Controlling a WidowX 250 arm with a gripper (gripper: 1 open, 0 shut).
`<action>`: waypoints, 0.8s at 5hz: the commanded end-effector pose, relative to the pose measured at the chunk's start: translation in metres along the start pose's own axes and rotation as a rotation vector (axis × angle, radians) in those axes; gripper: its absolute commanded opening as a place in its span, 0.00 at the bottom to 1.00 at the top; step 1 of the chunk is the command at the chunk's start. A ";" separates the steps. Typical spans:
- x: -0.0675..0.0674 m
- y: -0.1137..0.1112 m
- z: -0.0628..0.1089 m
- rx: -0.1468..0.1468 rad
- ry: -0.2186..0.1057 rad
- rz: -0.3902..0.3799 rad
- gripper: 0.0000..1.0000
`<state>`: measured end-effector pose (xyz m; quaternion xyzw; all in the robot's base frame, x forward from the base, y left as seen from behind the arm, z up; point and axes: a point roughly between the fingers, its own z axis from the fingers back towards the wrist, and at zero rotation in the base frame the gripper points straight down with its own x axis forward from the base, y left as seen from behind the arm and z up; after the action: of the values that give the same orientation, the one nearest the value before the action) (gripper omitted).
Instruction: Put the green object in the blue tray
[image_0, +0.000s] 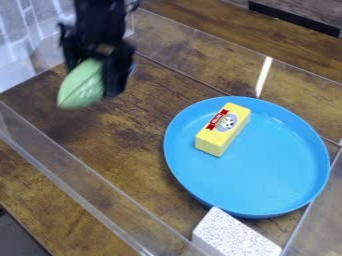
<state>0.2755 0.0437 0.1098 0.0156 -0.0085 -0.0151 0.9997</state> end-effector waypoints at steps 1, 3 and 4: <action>0.014 -0.018 0.044 0.041 -0.103 -0.039 0.00; 0.040 -0.102 0.044 0.020 -0.139 -0.097 0.00; 0.051 -0.152 0.050 0.019 -0.143 -0.076 0.00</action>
<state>0.3141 -0.1091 0.1355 0.0337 -0.0467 -0.0554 0.9968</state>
